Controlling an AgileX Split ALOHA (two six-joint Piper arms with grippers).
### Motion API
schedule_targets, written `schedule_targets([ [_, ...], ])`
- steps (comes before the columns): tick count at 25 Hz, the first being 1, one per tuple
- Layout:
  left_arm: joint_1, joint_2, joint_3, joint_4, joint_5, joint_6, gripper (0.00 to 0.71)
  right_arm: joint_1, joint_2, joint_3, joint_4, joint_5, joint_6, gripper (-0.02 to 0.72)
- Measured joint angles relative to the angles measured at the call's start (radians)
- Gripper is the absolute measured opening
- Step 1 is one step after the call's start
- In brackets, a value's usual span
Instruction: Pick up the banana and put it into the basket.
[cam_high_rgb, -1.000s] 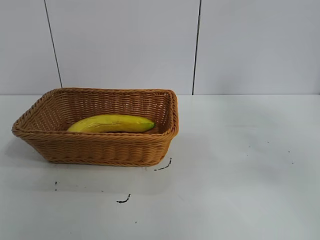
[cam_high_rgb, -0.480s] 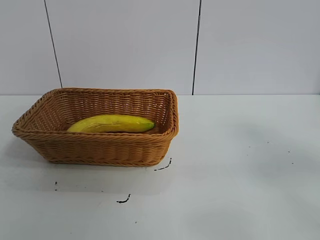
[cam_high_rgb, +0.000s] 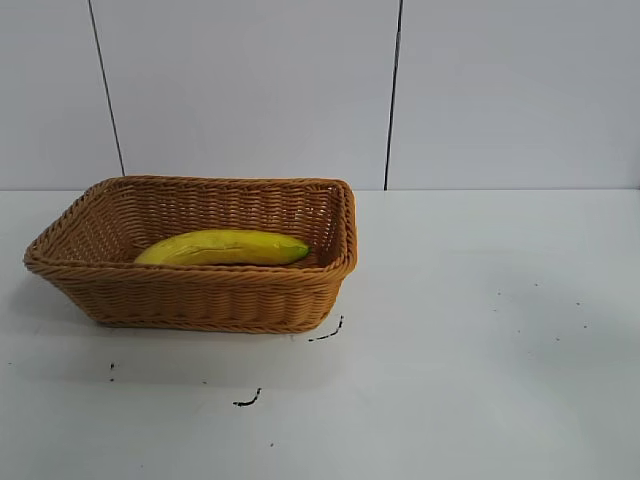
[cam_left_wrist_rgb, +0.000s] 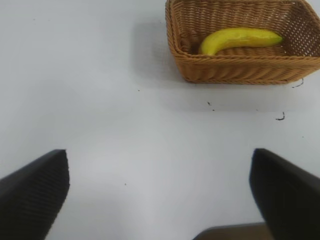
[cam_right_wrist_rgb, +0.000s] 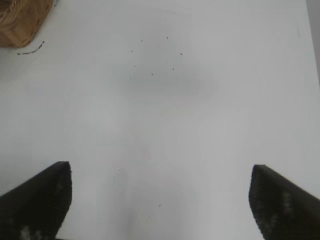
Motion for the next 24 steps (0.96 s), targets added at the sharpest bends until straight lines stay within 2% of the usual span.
schedule_targets([
  [7, 0.0, 0.0, 0.0, 0.0, 0.0, 0.0, 0.695, 0.0, -0.18, 0.004, 0.003, 0.001, 0.0, 0.689],
  [24, 0.0, 0.0, 0.0, 0.0, 0.0, 0.0, 0.695, 0.0, -0.182, 0.004, 0.006, 0.001, 0.0, 0.689],
])
